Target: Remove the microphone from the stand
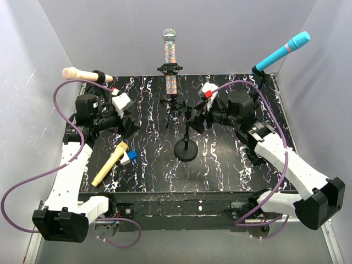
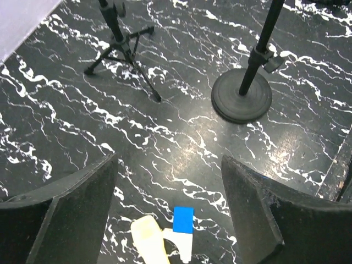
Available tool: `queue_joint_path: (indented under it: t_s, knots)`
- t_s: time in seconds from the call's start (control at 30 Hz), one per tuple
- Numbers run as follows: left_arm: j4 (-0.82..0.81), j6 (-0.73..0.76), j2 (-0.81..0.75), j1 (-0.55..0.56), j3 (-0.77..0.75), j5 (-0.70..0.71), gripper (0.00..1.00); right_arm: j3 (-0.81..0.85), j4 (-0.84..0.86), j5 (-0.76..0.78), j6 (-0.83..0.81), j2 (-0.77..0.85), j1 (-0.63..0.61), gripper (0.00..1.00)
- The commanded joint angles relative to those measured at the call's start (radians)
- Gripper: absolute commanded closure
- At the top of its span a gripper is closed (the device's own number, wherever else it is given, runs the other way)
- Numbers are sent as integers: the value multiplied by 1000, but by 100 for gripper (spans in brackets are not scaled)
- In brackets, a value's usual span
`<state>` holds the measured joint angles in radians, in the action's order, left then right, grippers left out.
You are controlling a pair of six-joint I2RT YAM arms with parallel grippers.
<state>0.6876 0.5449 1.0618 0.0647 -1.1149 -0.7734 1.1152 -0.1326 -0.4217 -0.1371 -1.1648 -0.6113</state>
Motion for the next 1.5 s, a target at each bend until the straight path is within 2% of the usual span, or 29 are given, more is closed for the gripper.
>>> queue_joint_path:
  t_s: [0.0, 0.17, 0.23, 0.33, 0.37, 0.4, 0.53, 0.7, 0.83, 0.9, 0.97, 1.1, 1.17, 1.47]
  knots:
    - [-82, -37, 6, 24, -62, -52, 26, 21, 122, 18, -6, -27, -30, 23]
    - [-106, -60, 87, 73, -149, -102, 26, 23, 186, 70, -13, -71, -48, 34]
    - [-109, -62, 124, 101, -195, -116, 26, 31, 176, 69, -36, -88, -48, 47]
    - [-109, -66, 170, 155, -261, -127, 26, 46, 146, 23, -90, -98, -48, 72]
    - [-108, -66, 182, 167, -279, -138, 25, 47, 136, -4, -114, -99, -47, 79]
    - [-105, -68, 191, 179, -298, -161, 24, 51, 134, -40, -133, -99, -45, 82]
    - [-71, -54, 228, 216, -358, -199, 22, 72, 55, -254, -229, -113, -31, 82]
    - [41, 73, 245, 290, -422, -236, 18, 190, -93, -434, -245, -199, -22, 83]
    - [263, 266, 283, 320, -509, -259, 16, 248, -170, -560, -304, -248, -21, 85]
    - [415, 408, 326, 328, -577, -260, 16, 273, -202, -580, -323, -268, -21, 85]
    - [490, 472, 360, 336, -617, -256, 16, 304, -254, -589, -361, -297, -21, 85]
    - [434, 472, 372, 360, -608, -227, 18, 345, -294, -611, -401, -314, -21, 85]
    - [402, 466, 375, 383, -602, -216, 22, 357, -302, -609, -401, -323, -21, 85]
    - [444, 518, 424, 451, -641, -195, 34, 365, -314, -631, -386, -349, -22, 86]
